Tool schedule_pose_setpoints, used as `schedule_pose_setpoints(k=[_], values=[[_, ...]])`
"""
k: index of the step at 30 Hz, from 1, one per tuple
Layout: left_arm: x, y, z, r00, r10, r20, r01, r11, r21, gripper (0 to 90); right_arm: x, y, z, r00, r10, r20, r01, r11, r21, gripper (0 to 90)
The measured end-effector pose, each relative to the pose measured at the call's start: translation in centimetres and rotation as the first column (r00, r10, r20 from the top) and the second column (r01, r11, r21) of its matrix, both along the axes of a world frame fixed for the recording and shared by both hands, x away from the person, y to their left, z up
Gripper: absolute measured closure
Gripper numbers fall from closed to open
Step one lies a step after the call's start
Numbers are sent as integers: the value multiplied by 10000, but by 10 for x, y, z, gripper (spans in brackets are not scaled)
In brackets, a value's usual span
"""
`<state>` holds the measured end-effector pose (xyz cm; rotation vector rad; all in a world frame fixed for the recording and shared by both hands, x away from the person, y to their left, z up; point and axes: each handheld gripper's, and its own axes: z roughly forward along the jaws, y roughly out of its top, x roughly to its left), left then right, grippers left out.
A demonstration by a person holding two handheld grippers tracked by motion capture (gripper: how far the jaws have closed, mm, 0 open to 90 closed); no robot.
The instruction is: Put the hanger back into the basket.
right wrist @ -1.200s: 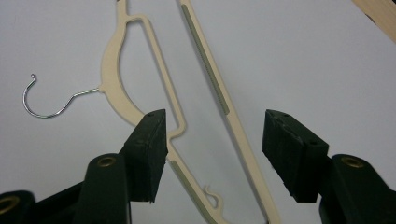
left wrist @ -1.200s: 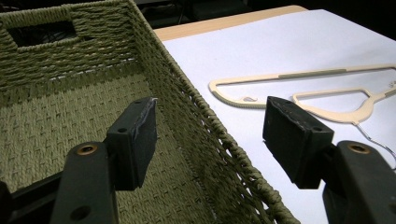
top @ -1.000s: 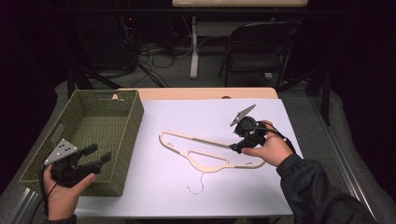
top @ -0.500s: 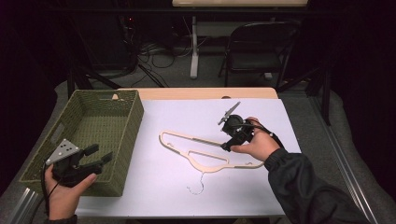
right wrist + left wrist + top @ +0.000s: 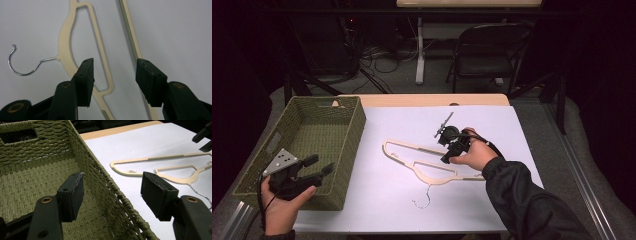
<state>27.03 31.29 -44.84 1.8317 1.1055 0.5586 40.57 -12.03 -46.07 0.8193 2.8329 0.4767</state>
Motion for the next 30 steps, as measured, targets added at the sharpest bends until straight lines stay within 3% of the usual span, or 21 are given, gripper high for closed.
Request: schedule_pose_setpoints(k=[4, 6, 7, 11, 14, 15, 24, 26, 27, 28, 30], values=[[1, -1, -1, 10000, -10, -20, 10, 10000, -8, 351, 4, 6, -9, 9997, 147, -172, -149, 9998, -112, 519], [1, -1, -1, 10000, -30, -39, 30, 10000, 21, 351, 5, 8, -13, 9998, 202, -33, -202, 9998, 17, 524], [1, -1, -1, 10000, -33, -44, 33, 10000, 18, 351, 5, 9, -12, 9995, 239, -218, -245, 9993, -290, 530], [1, 0, -1, 10000, -28, -48, 28, 10000, 32, 351, 8, 12, -18, 9976, 453, -525, -482, 9973, -553, 537], [1, 0, -1, 10000, -24, -35, 24, 10000, 21, 351, 8, 14, -24, 9979, 435, -473, -457, 9978, -479, 543], [1, -1, -1, 10000, -35, -31, 35, 10000, 7, 351, 10, 14, -23, 9968, 573, -557, -617, 9948, -805, 548], [2, -1, -2, 10000, -41, -74, 41, 10000, -42, 351, 11, 23, -38, 9950, 837, -551, -887, 9916, -943, 592], [2, -1, -2, 10000, -46, -62, 46, 10000, -40, 351, 11, 25, -40, 9937, 898, -664, -973, 9879, -1208, 599], [2, -1, -2, 10000, -47, -60, 47, 10000, -41, 351, 11, 25, -43, 9939, 940, -585, -994, 9901, -987, 604], [2, -1, -2, 10000, -48, -57, 48, 10000, -44, 351, 11, 27, -43, 9934, 957, -628, -1027, 9875, -1196, 606], [2, -1, -2, 10000, -52, -57, 51, 10000, -31, 351, 11, 28, -47, 9929, 963, -698, -1028, 9901, -956, 618]])
